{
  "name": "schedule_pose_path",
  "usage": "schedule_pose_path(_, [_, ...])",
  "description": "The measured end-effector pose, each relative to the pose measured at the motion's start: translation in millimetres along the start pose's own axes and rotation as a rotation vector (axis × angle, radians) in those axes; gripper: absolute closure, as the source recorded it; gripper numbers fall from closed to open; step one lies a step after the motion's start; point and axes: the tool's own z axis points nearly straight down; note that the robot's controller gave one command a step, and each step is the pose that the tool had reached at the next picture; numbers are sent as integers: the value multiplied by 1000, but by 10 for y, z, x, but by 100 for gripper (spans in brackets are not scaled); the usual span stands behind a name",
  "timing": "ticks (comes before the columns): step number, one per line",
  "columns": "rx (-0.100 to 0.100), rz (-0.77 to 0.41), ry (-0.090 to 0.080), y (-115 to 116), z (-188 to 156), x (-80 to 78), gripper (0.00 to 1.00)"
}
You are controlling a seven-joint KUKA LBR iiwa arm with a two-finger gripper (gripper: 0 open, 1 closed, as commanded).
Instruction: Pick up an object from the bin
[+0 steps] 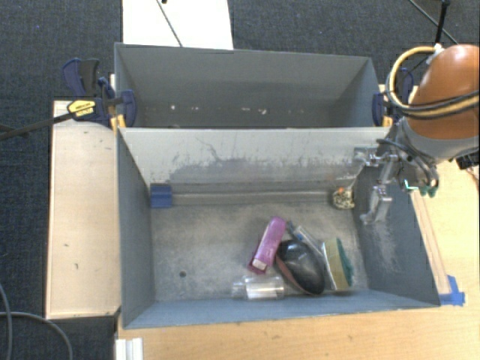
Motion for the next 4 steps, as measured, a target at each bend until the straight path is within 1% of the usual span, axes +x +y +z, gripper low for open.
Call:
schedule_pose_path(1, [1,-217,-1,480,1187,515,0])
schedule_pose_path(2, [6,-386,-11,1288,1228,666,0])
schedule_pose_path(3, [4,-170,-12,471,1123,485,0])
schedule_pose_path(4, [-4,-92,-7,1423,1260,1007,0])
